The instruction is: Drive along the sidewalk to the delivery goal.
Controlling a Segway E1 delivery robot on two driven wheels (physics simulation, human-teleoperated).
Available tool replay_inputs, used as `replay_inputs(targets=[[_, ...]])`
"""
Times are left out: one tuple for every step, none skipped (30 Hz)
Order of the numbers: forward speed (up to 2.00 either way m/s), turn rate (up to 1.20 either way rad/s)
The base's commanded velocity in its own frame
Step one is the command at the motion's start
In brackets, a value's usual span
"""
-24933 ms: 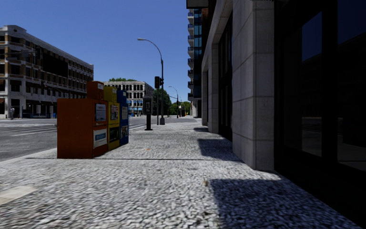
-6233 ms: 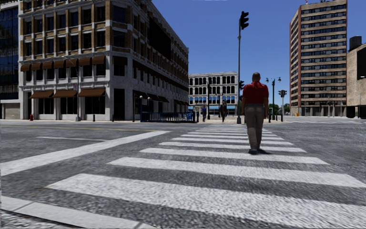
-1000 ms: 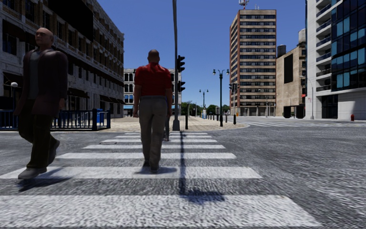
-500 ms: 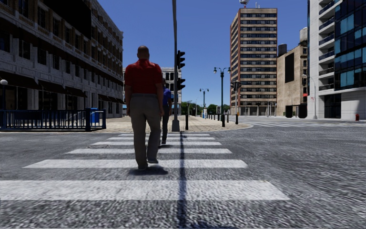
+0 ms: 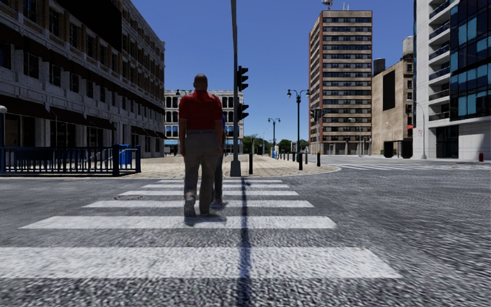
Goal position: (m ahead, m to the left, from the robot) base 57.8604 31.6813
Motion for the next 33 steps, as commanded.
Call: replay_inputs(targets=[[0.0, 0.0], [0.0, 0.0], [0.0, 0.0], [0.0, 0.0], [0.0, 0.0], [0.0, 0.0], [0.0, 0.0], [0.0, 0.0], [0.0, 0.0], [0.0, 0.0], [0.12, -0.06], [0.12, -0.06], [0.35, -0.21], [0.45, -0.27], [0.55, -0.32], [0.55, -0.32], [0.63, -0.4], [0.71, -0.51], [0.74, -0.57], [0.75, -0.59], [0.75, -0.59], [0.75, -0.59], [0.75, -0.6], [0.75, -0.6], [0.75, -0.6], [0.76, -0.6], [0.76, -0.6], [0.76, -0.55], [0.76, -0.55], [0.76, -0.52], [0.76, -0.45], [0.76, -0.01], [0.76, 0.0]])
